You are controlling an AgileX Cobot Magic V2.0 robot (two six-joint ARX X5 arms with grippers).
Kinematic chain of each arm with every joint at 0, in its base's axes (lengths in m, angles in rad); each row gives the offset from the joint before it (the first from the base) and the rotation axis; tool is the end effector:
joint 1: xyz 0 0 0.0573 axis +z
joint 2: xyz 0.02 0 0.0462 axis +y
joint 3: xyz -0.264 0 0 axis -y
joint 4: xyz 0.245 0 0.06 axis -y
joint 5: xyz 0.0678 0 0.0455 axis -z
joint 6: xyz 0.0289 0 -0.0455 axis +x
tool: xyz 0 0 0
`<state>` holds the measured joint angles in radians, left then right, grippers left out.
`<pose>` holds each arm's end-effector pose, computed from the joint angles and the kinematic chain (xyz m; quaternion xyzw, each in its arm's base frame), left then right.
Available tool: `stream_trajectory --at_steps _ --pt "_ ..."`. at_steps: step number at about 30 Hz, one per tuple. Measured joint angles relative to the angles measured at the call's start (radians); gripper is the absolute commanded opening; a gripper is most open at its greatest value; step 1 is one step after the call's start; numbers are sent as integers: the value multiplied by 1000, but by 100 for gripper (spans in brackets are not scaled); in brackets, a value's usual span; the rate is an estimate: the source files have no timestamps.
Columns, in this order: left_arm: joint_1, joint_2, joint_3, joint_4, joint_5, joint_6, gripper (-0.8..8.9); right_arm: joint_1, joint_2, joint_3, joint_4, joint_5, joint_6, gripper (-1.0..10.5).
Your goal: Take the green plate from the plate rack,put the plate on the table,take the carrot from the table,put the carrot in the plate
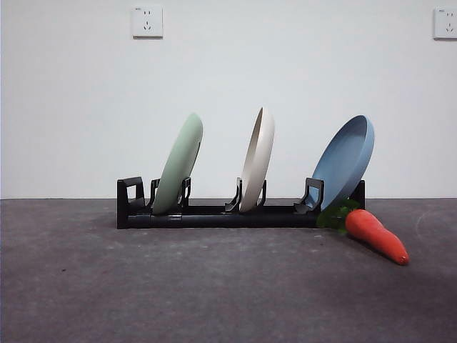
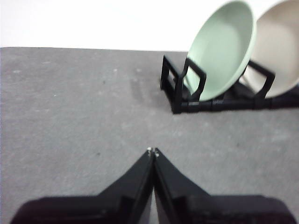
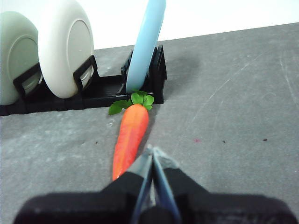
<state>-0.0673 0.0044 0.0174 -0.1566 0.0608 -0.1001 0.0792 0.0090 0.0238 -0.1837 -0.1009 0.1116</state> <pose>0.0955 -0.0082 0.1540 -0.0496 0.0748 -0.0602 0.9941 0.0947 0.0104 0.1533 0.0563 0.0892 0.0848 0.9908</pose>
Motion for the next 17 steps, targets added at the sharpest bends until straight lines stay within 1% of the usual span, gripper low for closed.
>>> stream_trajectory --at_steps 3,6,9,13,17 --pt "0 0 0 5 8 -45 -6 0 0 0 3 -3 27 0" --pt "0 0 0 5 57 -91 -6 0 0 -1 13 -3 63 -9" --pt "0 0 14 -6 93 -134 -6 0 2 14 11 -4 116 -9" --pt "0 4 90 -41 101 -169 -6 0 18 93 10 -15 163 -11" --pt "0 23 188 -83 113 -180 -6 0 67 198 -19 -51 173 -11"
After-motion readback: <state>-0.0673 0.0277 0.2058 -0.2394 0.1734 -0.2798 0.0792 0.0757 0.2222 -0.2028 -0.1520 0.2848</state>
